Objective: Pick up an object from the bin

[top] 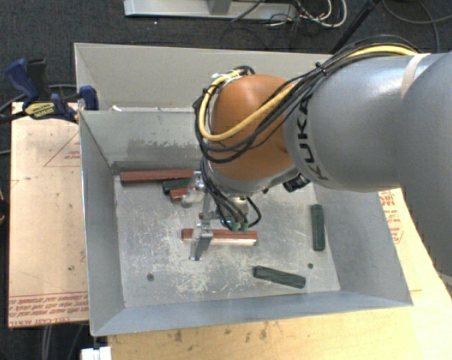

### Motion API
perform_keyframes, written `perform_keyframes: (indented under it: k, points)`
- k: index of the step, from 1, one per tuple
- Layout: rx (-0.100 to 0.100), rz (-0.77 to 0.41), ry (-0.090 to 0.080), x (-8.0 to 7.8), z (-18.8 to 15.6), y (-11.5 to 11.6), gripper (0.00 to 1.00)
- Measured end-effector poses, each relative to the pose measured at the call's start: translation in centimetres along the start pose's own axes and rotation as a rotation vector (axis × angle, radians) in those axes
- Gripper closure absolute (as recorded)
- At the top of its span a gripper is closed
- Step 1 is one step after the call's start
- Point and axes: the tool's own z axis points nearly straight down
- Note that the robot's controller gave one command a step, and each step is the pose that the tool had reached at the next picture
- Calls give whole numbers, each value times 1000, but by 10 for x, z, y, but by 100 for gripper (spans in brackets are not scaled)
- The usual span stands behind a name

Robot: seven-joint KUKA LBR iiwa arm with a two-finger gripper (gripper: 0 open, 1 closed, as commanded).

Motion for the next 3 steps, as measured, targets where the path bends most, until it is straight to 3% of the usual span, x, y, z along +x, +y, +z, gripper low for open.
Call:
perform_keyframes:
  k: [1, 2, 3]
  points:
    - [-3, -91, -7, -34, 95, -55, 100]
    - [-4, -91, -7, -34, 95, -55, 100]
    - [0, -88, -3, -22, -44, -62, 100]
